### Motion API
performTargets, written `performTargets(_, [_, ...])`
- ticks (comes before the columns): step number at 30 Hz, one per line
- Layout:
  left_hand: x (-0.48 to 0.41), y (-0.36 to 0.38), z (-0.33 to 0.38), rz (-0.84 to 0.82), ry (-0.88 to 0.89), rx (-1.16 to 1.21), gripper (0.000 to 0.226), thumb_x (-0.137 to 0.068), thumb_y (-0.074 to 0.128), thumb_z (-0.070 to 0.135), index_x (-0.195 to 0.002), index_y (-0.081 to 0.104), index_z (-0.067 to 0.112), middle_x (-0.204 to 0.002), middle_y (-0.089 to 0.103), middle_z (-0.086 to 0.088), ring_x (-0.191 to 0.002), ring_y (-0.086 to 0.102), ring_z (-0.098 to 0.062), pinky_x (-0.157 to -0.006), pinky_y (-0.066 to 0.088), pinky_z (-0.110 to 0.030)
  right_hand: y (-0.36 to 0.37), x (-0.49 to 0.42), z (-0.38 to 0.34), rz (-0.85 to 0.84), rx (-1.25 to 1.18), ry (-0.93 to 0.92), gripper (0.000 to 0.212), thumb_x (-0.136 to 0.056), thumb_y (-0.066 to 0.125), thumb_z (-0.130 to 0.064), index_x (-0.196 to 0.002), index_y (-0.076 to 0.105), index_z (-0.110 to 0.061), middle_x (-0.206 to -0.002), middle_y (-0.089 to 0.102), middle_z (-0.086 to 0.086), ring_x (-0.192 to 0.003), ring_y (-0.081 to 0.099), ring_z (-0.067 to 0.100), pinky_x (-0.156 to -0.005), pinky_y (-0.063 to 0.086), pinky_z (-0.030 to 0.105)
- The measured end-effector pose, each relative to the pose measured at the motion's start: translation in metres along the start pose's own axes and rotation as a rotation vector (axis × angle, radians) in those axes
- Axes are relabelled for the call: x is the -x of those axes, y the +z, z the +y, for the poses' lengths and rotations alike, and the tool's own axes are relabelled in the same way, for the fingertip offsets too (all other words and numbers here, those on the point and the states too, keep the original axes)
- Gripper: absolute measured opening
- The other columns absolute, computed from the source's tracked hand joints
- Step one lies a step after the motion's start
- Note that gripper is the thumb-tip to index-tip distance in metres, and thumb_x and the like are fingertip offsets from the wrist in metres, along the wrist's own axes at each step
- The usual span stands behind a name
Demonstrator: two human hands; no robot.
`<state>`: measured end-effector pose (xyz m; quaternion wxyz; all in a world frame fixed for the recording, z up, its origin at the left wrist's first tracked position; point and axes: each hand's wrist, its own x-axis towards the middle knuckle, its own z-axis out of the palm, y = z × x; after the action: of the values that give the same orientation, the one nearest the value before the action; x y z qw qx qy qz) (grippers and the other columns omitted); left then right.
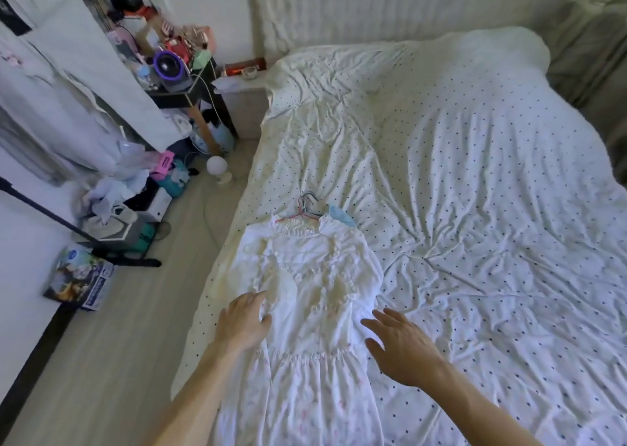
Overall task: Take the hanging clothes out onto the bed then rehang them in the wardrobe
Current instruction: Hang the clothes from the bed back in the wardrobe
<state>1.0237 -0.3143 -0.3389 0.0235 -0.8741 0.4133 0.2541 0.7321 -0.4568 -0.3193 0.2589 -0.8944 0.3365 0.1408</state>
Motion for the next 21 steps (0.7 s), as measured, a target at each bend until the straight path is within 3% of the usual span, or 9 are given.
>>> performTargets(9, [-0.206, 0.01, -0.054, -0.25, 0.077, -0.125, 0.055, -0.096, 0.045, 0.035, -0.149, 0.033, 0.027, -0.153, 0.036, -0.003, -0.139, 0.037, -0.028, -0.107, 0.037, -0.047, 0.07, -0.185, -0.018, -0.268, -0.068, 0.244, 0.056, -0.103, 0.033, -0.044, -0.156, 0.02, -0.03, -0.166, 0.01, -0.001, -0.15, 0.017, 0.022, -0.117, 0.028, 0.041])
performTargets(14, [-0.305, 0.024, -0.069, -0.191, 0.079, -0.146, 0.061, -0.099, 0.045, 0.04, -0.155, 0.025, 0.025, -0.163, 0.016, -0.007, -0.144, 0.03, -0.032, -0.112, 0.034, -0.05, 0.121, -0.249, -0.01, -0.302, -0.062, 0.288, 0.065, -0.102, 0.035, -0.045, -0.157, 0.002, -0.033, -0.165, -0.014, -0.003, -0.153, -0.006, 0.02, -0.124, 0.011, 0.043])
performTargets(18, [-0.365, 0.042, -0.08, -0.13, 0.074, -0.077, 0.065, -0.1, 0.045, 0.04, -0.156, 0.021, 0.019, -0.159, 0.031, -0.009, -0.144, 0.033, -0.03, -0.112, 0.034, -0.05, 0.142, -0.278, -0.007, -0.313, -0.107, 0.303, 0.062, -0.1, 0.045, -0.039, -0.152, 0.012, -0.037, -0.164, -0.007, -0.01, -0.152, -0.01, 0.017, -0.123, 0.01, 0.049])
performTargets(21, [-0.389, 0.053, -0.084, -0.141, 0.045, -0.058, 0.062, -0.1, 0.045, 0.042, -0.153, 0.027, 0.014, -0.146, 0.046, -0.016, -0.134, 0.044, -0.034, -0.103, 0.041, -0.05, 0.149, -0.284, -0.005, -0.361, -0.119, 0.321, 0.061, -0.099, 0.047, -0.036, -0.151, 0.014, -0.038, -0.164, -0.005, -0.008, -0.152, -0.01, 0.018, -0.123, 0.007, 0.05])
